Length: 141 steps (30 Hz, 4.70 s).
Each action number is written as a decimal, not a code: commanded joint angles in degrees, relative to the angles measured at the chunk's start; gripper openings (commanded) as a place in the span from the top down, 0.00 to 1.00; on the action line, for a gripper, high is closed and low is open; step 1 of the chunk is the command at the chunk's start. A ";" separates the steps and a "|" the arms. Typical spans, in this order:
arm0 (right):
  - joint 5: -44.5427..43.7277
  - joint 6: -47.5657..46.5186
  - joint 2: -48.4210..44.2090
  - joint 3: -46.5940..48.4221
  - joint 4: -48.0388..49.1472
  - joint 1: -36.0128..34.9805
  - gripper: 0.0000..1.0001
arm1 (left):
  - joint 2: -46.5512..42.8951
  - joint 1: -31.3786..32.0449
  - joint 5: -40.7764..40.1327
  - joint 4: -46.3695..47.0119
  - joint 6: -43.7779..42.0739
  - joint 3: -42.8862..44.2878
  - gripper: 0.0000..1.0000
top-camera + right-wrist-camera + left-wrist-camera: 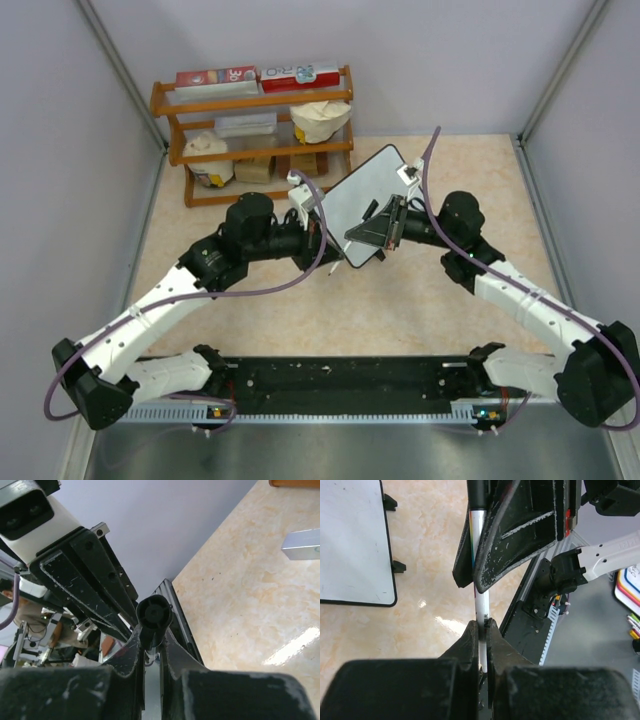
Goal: Write a sentence on the whiteboard
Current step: Pass from the left arm to the right, then pass from the right arm to the left, then pass from the left arm to the right
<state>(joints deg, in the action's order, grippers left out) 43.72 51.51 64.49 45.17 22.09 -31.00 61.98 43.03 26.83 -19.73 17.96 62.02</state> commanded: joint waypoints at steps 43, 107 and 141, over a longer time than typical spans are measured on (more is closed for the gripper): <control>12.96 -15.38 -10.53 10.29 -16.46 9.73 0.01 | -0.19 0.66 16.15 2.68 -2.66 1.52 1.00; 21.84 -11.78 -5.08 10.29 -11.89 4.11 1.00 | 4.21 2.85 19.75 4.70 -2.40 1.53 1.00; 19.57 -16.07 -2.97 10.82 -16.71 4.11 1.00 | 3.33 2.77 14.84 3.29 -4.16 1.70 0.48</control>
<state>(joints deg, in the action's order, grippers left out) 64.34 38.33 61.69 54.39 7.38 -26.26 65.41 45.65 42.57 -17.74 15.14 63.09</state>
